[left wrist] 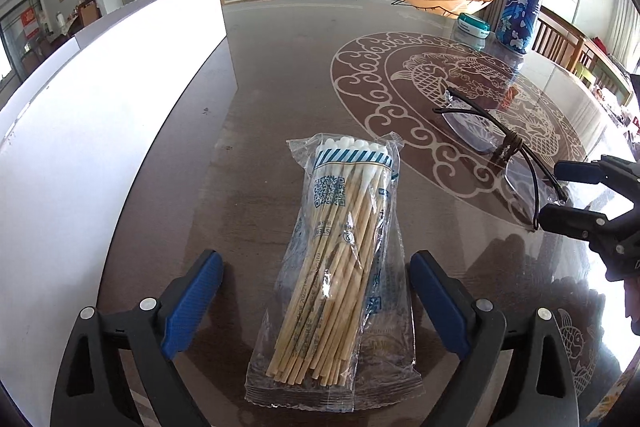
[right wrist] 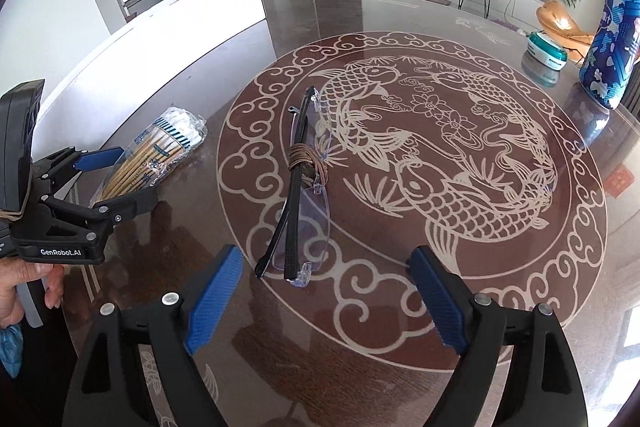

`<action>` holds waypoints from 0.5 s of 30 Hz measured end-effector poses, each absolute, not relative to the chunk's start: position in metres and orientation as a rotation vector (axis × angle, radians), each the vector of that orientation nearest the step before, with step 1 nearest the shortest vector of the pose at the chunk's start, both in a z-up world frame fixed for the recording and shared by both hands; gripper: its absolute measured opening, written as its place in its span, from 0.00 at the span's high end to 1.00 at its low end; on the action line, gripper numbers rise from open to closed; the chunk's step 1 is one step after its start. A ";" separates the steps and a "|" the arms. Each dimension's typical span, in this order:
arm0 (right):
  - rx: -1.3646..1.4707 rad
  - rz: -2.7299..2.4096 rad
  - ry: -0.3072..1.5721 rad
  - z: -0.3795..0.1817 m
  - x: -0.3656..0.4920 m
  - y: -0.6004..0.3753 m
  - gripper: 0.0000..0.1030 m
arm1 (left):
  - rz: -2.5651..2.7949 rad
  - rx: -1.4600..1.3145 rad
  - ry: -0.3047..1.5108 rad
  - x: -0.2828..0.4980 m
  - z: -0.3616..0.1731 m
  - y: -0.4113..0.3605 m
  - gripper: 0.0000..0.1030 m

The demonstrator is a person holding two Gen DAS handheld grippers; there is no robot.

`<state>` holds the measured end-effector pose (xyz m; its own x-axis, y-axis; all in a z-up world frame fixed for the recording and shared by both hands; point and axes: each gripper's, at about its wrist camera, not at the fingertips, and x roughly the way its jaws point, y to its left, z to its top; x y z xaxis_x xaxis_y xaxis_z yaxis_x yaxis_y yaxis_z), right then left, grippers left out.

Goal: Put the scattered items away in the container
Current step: 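Lift the swab bag with the left gripper while the right gripper lifts the glasses, then carry the swab bag with the left gripper while the right gripper carries the glasses toward the white box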

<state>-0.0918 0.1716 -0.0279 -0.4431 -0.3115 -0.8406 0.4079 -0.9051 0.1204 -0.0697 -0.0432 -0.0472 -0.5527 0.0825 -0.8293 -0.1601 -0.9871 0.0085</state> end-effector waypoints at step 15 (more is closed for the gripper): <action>1.485 -2.254 0.268 0.016 -0.137 0.135 0.88 | 2.570 -1.365 0.114 -0.081 -0.005 -0.026 0.73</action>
<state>-0.1374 0.1349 0.0160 -0.3371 -0.2424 -0.9097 0.4487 -0.8909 0.0711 -0.0805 -0.0263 -0.0047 -0.5403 0.1646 -0.8252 -0.2371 -0.9707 -0.0384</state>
